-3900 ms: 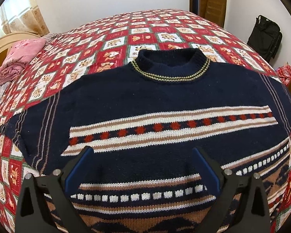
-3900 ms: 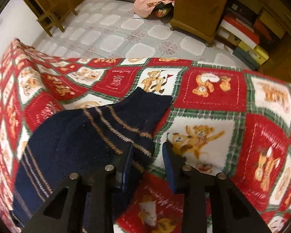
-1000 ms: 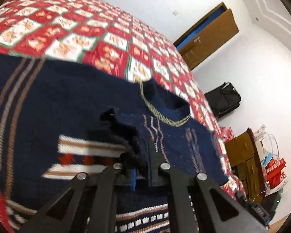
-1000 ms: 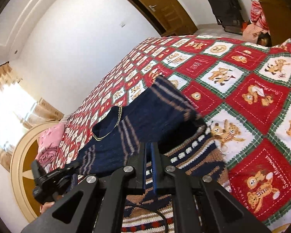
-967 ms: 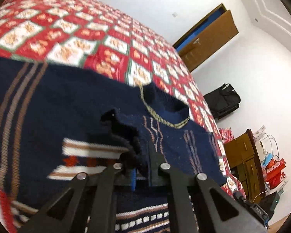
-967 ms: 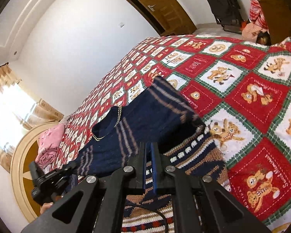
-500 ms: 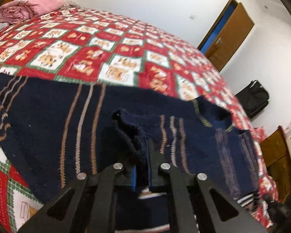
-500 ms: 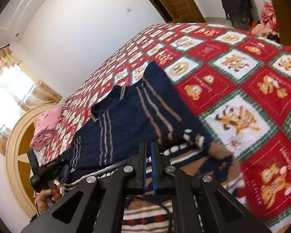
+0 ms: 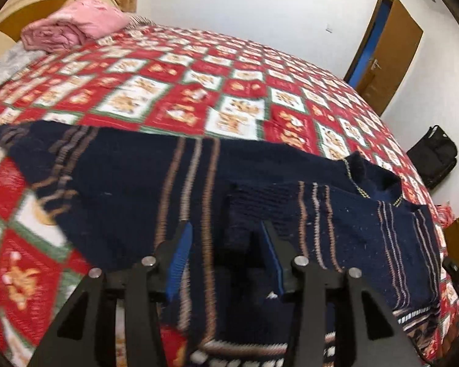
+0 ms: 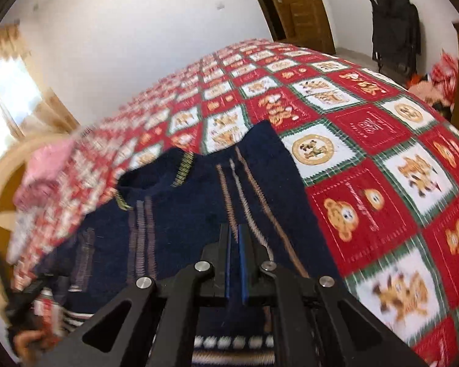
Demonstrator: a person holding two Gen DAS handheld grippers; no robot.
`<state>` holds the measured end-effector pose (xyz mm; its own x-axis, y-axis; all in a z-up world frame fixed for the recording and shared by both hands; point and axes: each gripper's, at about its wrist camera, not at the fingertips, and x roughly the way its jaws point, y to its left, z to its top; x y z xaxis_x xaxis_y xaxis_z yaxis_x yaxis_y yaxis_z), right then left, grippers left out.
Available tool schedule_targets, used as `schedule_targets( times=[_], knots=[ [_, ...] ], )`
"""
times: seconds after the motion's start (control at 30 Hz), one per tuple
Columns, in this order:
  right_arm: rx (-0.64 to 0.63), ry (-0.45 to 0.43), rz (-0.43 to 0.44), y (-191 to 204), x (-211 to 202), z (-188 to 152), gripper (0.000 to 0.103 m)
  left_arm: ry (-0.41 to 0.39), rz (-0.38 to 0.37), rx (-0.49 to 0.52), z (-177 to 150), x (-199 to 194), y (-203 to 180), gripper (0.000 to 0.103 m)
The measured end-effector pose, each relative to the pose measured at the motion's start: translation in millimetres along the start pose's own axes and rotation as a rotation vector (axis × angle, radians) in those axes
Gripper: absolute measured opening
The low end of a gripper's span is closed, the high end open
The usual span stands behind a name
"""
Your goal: Fold small clothes
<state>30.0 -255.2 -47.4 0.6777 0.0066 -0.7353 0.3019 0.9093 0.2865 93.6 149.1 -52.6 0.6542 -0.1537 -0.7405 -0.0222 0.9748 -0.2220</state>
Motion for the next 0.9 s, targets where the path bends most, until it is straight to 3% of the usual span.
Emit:
schedule_targets(
  times=[0.1, 0.13, 0.2, 0.3, 0.43, 0.57, 0.7, 0.9],
  knots=[
    [-0.044, 0.031, -0.064, -4, 20, -6, 0.005, -0.028, 0.018, 0.050, -1, -6, -5, 0.049],
    [-0.059, 0.005, -0.067, -6, 19, -7, 0.004, -0.025, 0.023, 0.072, -2, -4, -8, 0.052],
    [-0.081, -0.025, -0.156, -10, 16, -7, 0.001, -0.006, 0.027, 0.086, -4, 5, -12, 0.053],
    [-0.048, -0.021, -0.146, -20, 19, -3, 0.001, 0.028, 0.017, 0.071, -9, 18, -15, 0.054],
    [-0.100, -0.030, -0.177, -15, 22, -3, 0.001, 0.003, 0.062, 0.074, -15, 19, -14, 0.069],
    [-0.067, -0.001, -0.186, -9, 13, 1, 0.001, 0.028, 0.046, 0.050, -14, 10, -1, 0.068],
    [-0.050, -0.080, -0.080, 23, -34, -10, 0.005, -0.037, 0.082, 0.050, -15, -22, 19, 0.068],
    [-0.209, -0.155, 0.156, 109, -83, -59, 0.005, -0.118, 0.186, -0.020, -23, -55, 60, 0.085]
  ],
)
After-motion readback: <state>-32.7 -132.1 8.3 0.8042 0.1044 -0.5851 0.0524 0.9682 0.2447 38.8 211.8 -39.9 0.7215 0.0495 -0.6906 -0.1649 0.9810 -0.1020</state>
